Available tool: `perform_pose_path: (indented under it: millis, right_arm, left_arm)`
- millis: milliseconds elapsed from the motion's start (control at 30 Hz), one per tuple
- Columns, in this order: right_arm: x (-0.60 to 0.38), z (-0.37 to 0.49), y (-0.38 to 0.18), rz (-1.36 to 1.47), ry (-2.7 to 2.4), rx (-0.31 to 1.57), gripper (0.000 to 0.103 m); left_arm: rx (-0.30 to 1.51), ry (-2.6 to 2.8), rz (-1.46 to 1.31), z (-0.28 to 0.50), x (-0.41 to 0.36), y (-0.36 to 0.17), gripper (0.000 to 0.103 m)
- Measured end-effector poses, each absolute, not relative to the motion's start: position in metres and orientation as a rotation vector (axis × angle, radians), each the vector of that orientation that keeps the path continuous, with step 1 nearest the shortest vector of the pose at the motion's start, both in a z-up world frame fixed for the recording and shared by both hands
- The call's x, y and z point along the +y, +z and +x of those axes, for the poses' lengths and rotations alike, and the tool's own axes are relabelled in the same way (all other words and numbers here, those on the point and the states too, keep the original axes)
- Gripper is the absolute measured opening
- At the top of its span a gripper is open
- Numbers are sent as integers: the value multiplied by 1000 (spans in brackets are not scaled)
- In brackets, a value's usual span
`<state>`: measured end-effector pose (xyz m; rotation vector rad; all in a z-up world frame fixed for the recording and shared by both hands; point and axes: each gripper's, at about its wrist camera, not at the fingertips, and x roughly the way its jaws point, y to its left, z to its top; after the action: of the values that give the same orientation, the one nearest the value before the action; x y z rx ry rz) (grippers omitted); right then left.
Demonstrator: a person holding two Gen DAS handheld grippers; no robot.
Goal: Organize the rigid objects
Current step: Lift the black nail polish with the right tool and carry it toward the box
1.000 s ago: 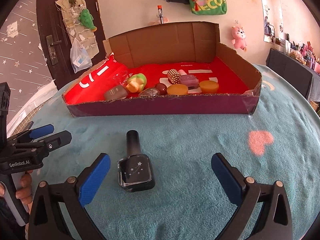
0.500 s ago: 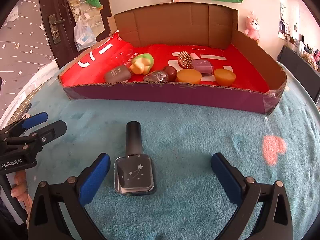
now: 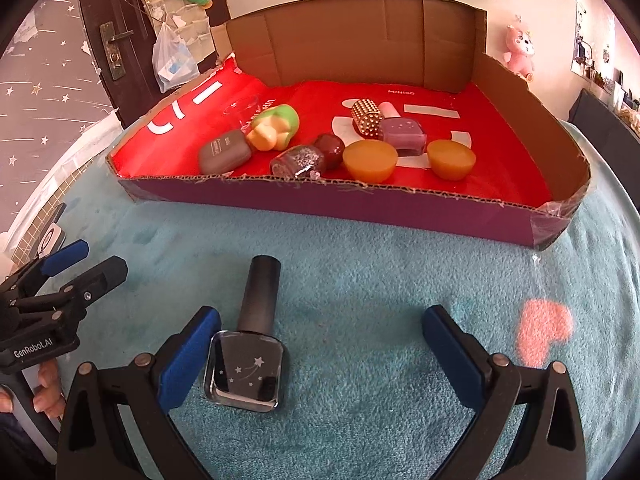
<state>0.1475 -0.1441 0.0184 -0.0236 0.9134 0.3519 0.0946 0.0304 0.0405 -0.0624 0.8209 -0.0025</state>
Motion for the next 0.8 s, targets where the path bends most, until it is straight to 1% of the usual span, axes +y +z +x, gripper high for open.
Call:
perform_pose_path:
  millis: [333,567,800]
  right_arm:
    - [-182,150,23,57,285,899,103]
    - [-196,155,31,5,246,862,103]
    - [-201,152,30,26,269,858,103]
  left_arm:
    - [839,-68,-40,102,10,41,98]
    - [860,-96,-25,113,-2,40,98]
    - [886,-110,-1,123,-13,37,98]
